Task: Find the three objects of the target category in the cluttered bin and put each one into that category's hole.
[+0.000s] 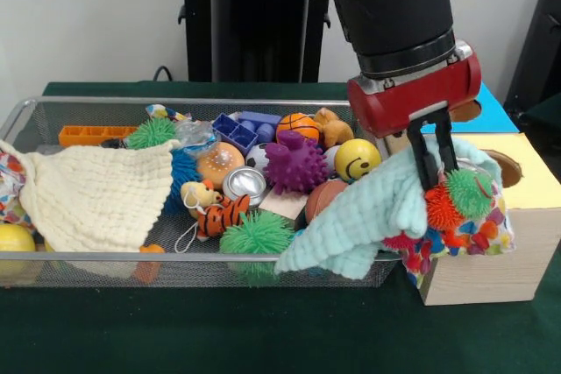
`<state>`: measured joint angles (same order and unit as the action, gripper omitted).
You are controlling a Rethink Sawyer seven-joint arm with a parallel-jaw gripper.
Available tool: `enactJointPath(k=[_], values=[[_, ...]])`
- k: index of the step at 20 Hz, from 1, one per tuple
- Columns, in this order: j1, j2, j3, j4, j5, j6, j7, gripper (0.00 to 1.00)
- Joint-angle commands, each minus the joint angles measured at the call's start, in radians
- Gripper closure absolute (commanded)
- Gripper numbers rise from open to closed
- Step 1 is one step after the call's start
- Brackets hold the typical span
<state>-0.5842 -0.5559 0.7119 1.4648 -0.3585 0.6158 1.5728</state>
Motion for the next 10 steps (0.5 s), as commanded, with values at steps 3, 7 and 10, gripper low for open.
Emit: enactJointPath(k=[3, 7, 10], values=[[0.173, -0.027, -0.201, -0.139, -0.03, 0.361, 0.11, 1.0], [0.213, -0.031, -0.243, -0.152, -0.009, 0.376, 0.155, 1.0], [0.241, 0.004, -0.263, -0.215, 0.008, 0.413, 0.172, 1.0]])
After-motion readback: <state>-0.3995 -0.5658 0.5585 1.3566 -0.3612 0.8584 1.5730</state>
